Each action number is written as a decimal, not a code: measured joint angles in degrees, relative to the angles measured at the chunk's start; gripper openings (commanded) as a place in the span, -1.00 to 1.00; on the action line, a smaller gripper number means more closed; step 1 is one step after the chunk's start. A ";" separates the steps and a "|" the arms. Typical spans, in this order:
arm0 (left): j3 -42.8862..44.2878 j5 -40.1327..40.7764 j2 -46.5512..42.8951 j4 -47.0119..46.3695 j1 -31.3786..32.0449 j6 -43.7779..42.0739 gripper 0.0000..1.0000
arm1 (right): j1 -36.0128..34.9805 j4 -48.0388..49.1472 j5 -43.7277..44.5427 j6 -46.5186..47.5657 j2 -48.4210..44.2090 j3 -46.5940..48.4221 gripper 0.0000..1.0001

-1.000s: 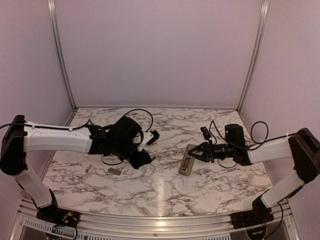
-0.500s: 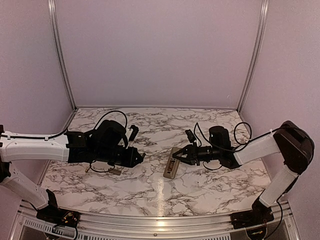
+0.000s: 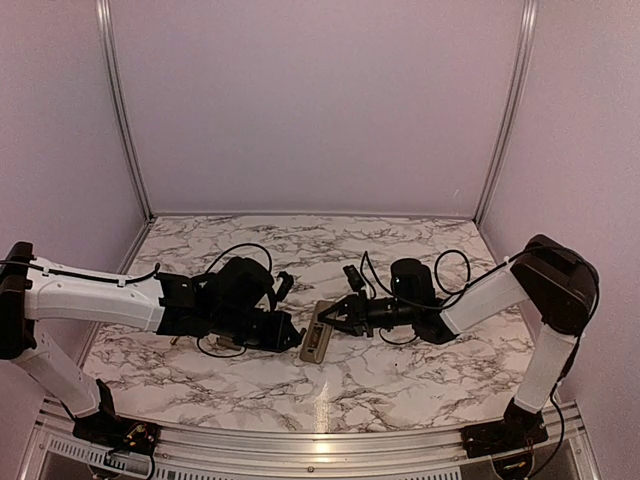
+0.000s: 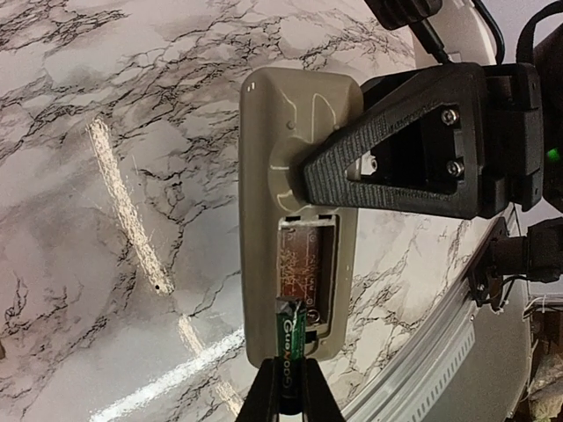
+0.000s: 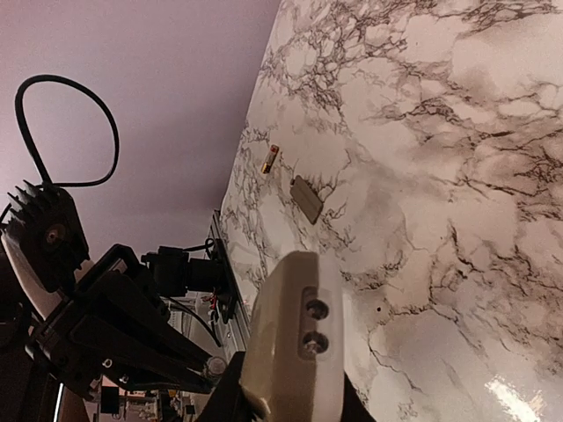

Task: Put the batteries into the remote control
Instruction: Place the battery in the battery compartment.

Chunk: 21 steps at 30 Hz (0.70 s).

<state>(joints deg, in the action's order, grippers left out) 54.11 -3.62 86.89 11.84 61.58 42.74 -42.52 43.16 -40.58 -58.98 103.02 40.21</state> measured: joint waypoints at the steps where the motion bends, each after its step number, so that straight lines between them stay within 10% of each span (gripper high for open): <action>1: 0.17 -0.07 0.22 0.02 0.00 0.22 -1.00 | -0.26 0.72 0.20 -0.44 0.39 0.28 -1.00; 21: 3.72 1.18 5.35 3.93 0.35 2.54 -1.00 | -1.95 3.72 3.67 -3.39 3.13 1.38 -1.00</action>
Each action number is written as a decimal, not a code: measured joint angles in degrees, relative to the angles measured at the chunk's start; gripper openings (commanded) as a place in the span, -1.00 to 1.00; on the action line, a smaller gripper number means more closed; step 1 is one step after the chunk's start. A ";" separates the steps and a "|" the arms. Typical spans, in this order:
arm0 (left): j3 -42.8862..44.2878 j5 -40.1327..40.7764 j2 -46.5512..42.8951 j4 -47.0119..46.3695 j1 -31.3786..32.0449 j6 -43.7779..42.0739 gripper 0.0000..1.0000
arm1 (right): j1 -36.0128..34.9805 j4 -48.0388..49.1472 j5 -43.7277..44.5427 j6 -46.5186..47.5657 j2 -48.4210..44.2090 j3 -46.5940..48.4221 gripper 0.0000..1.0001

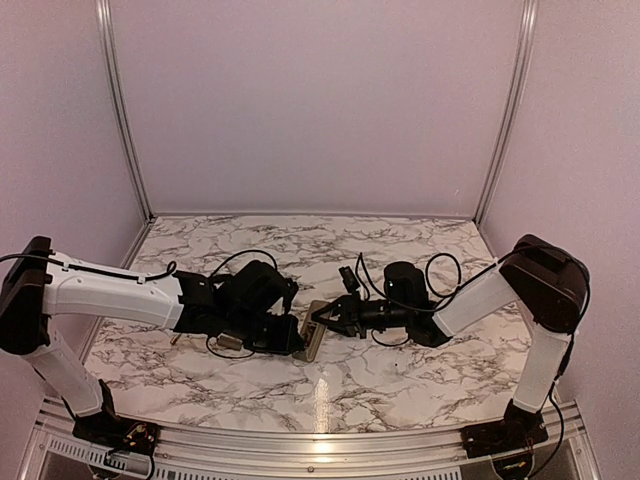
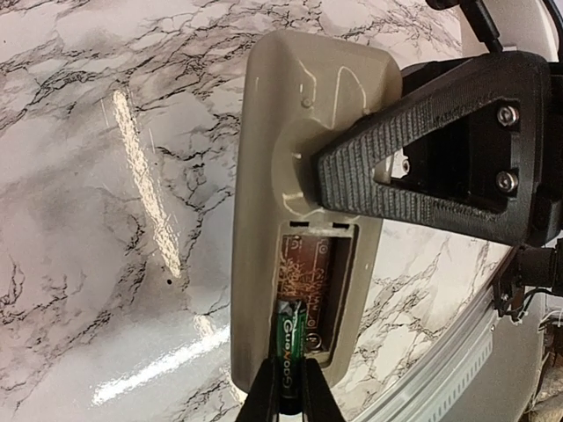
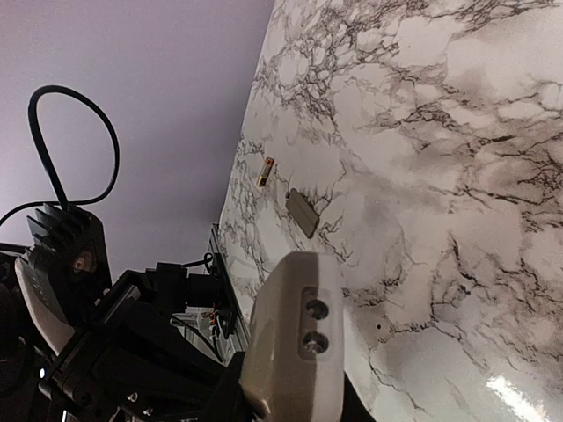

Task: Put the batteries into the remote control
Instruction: Place the battery in the battery compartment.

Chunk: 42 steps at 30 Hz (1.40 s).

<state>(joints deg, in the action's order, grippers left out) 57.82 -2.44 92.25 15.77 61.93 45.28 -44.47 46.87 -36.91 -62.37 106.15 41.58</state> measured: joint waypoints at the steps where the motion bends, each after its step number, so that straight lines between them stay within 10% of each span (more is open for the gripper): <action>1: 0.44 0.15 0.28 0.42 0.00 0.24 -1.00 | 0.00 -0.15 0.04 0.00 0.00 0.07 -1.00; 16: 6.56 3.15 4.31 6.14 0.07 1.36 -0.93 | -0.96 -0.59 1.44 -0.85 0.00 0.07 -1.00; 42: 10.16 4.55 6.49 8.44 0.72 0.70 -0.18 | -1.01 0.39 2.49 -3.19 0.44 -0.70 -1.00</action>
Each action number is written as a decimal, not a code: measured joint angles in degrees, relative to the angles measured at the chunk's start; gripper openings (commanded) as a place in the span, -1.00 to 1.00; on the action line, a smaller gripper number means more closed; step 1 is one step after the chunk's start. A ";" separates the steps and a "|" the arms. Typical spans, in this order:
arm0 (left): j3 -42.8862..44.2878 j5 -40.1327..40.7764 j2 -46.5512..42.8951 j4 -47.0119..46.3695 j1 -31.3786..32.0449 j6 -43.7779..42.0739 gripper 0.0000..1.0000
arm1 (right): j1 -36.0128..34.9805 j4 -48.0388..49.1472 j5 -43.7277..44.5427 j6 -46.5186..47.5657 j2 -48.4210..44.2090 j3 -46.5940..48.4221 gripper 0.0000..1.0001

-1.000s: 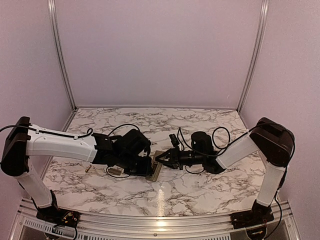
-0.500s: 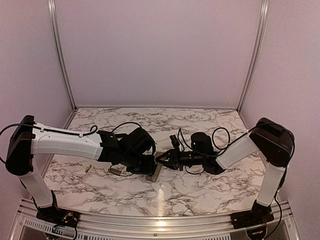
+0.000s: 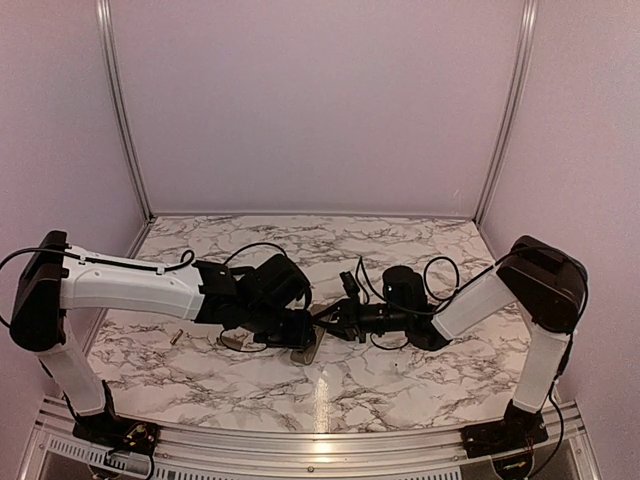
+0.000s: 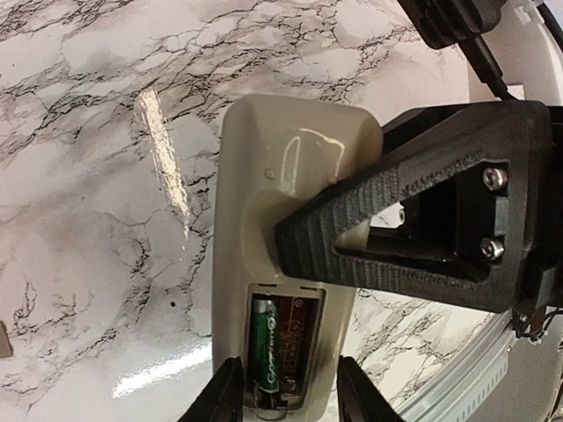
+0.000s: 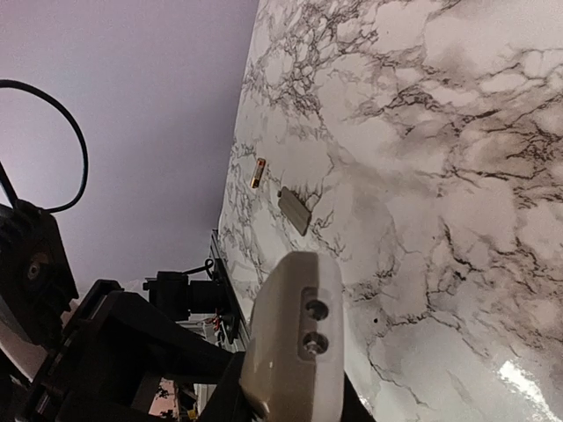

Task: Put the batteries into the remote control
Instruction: Place the battery in the battery compartment, then load the battery into the battery compartment.

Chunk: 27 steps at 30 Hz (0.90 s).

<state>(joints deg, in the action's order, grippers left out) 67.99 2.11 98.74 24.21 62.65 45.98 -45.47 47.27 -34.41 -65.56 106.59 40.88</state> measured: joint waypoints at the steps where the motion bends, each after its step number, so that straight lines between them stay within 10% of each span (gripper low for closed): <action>1: -0.02 0.31 -0.20 0.22 -0.02 -0.17 -0.15 | 0.07 0.46 -0.61 -0.46 0.04 -0.20 -1.00; 16: -3.93 1.22 -6.73 -1.14 -0.20 -2.49 0.00 | 0.11 7.17 -5.53 -3.19 0.04 -1.44 -1.00; 27: -22.12 2.64 -31.82 -18.51 -0.20 -21.38 0.33 | 0.66 8.96 -10.38 -3.34 0.37 -1.88 -1.00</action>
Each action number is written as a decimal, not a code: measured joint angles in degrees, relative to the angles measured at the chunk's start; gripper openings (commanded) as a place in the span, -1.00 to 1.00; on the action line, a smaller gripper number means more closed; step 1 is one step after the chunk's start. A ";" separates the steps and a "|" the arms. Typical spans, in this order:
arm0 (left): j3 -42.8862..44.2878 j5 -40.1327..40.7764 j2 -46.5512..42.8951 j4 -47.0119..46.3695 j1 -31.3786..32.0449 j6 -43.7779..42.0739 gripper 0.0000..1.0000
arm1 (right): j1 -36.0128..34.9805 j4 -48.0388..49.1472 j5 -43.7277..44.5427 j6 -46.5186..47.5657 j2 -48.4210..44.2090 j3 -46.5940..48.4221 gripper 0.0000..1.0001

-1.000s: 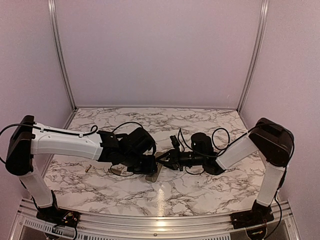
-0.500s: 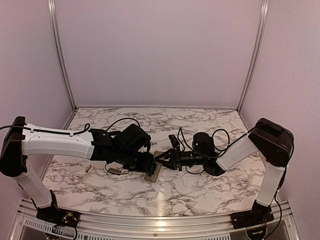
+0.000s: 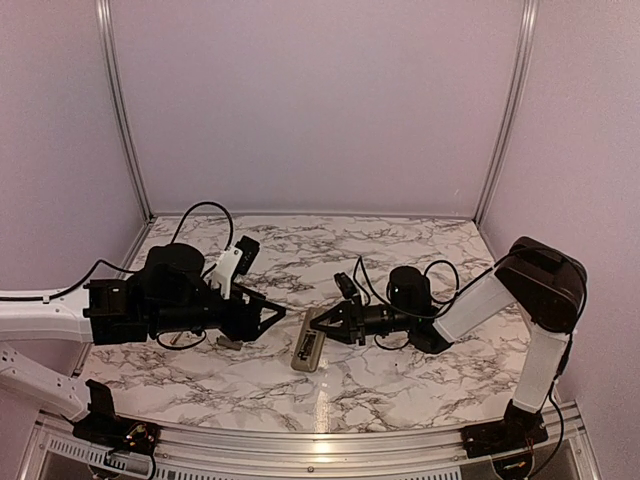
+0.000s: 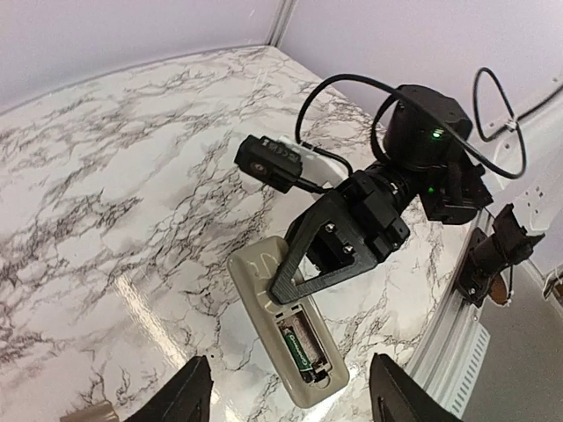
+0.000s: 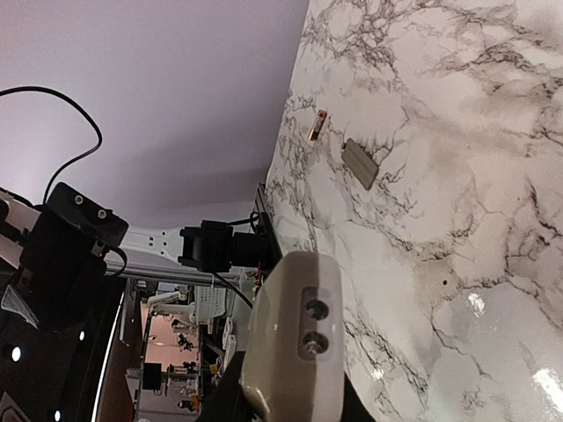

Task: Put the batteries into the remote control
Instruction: Load the battery into the battery compartment.

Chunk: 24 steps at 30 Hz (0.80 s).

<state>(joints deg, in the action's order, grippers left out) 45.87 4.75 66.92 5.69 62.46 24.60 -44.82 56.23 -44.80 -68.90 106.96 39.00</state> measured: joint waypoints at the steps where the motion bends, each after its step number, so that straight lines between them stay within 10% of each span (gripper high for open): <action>1: -0.85 -0.92 -2.03 -0.70 -0.04 -3.06 0.36 | 0.04 -0.20 -0.59 0.20 0.00 0.00 -1.00; 24: 3.93 -16.13 7.91 8.41 7.28 -51.98 -0.13 | -0.94 -17.46 -7.04 10.47 -3.78 3.26 -1.00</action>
<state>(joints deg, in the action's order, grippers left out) 49.80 -11.38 74.83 14.11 69.73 -27.38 -45.76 38.76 -51.83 -58.43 103.18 42.26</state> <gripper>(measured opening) 0.440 0.186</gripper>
